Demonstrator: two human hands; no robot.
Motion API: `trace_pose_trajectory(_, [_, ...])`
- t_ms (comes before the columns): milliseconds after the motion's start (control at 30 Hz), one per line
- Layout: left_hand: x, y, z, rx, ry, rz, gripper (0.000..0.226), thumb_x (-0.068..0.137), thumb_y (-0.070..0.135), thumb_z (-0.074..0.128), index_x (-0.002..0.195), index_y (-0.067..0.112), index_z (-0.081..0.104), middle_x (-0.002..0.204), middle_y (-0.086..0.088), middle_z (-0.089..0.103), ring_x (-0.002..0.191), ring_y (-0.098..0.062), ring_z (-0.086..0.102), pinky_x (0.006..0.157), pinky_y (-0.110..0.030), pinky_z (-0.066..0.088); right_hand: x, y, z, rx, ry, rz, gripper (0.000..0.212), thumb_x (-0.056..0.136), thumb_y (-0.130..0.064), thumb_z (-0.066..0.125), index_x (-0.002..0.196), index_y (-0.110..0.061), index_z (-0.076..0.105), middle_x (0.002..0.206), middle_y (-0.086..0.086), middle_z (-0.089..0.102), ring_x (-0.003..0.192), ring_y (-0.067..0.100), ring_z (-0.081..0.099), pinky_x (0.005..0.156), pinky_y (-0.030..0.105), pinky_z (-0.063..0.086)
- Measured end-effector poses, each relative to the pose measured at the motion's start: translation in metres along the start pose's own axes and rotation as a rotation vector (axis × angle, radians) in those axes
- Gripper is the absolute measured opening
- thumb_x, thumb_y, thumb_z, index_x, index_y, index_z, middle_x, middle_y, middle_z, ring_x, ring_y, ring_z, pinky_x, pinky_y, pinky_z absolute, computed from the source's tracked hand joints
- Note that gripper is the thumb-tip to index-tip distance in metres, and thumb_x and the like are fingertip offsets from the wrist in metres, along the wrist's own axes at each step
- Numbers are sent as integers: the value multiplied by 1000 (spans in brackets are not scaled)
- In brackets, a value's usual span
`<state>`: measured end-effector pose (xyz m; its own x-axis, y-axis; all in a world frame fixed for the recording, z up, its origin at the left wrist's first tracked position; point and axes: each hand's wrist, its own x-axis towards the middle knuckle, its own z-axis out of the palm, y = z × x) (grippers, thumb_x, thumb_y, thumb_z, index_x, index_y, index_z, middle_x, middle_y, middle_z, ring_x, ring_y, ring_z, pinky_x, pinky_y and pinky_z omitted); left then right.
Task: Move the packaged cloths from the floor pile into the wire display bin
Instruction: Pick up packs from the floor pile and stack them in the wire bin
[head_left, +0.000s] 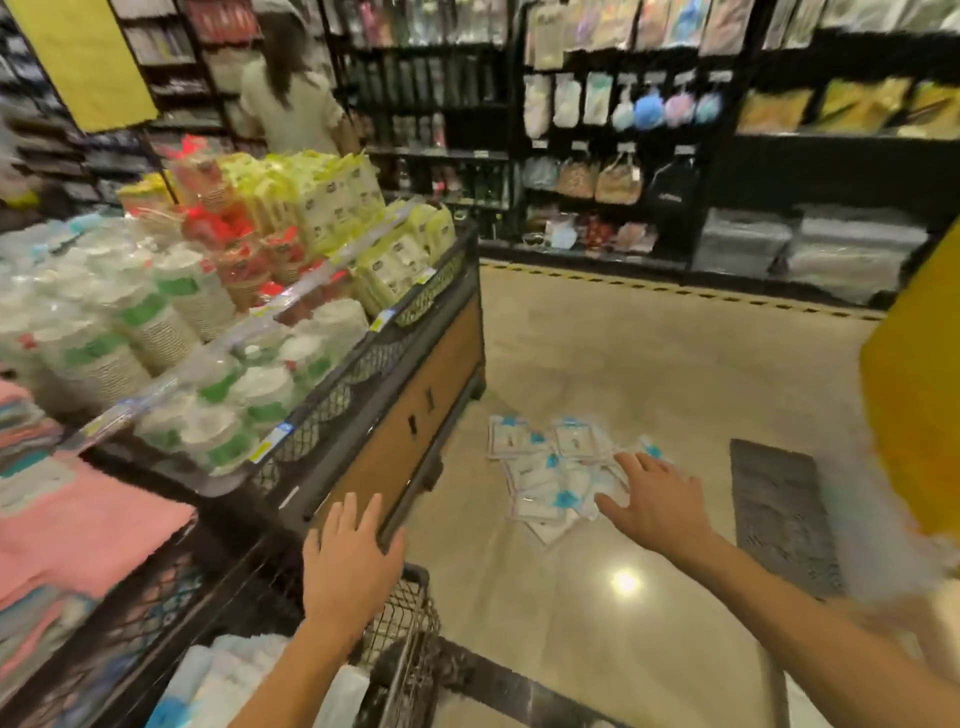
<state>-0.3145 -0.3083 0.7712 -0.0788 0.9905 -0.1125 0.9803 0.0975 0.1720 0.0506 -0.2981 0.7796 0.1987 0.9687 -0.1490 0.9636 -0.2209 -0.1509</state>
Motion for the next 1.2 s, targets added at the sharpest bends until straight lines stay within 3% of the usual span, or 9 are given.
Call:
trace_pose_trajectory(133, [35, 44, 5, 3, -50, 45, 69, 103, 62, 31, 163, 31, 18, 171, 0, 13, 158, -21, 9, 127, -47, 12, 16, 48, 4, 11, 8, 84, 73, 95, -70, 44, 156, -32, 33, 161, -4, 40, 145, 26, 41, 116, 49, 32])
trace_pose_trajectory(400, [98, 118, 22, 50, -20, 50, 70, 103, 61, 28, 164, 30, 15, 171, -3, 14, 158, -22, 10, 127, -48, 11, 89, 108, 5, 24, -23, 83, 76, 94, -70, 43, 158, -30, 32, 164, 0, 37, 146, 28, 39, 116, 53, 34])
trace_pose_trajectory(667, [170, 164, 31, 95, -31, 115, 68, 104, 57, 29, 164, 28, 16, 170, -5, 16, 158, -22, 11, 127, -48, 13, 164, 119, 4, 10, -71, 73, 76, 97, -68, 41, 161, -30, 26, 168, 2, 29, 153, 30, 29, 121, 59, 27])
trace_pose_trajectory(1200, [416, 228, 64, 158, -182, 305, 66, 103, 56, 27, 163, 28, 18, 172, -5, 9, 158, -24, 7, 127, -51, 10, 323, 115, -9, -33, -22, 290, 74, 93, -71, 46, 153, -28, 44, 156, 1, 44, 147, 29, 35, 118, 62, 23])
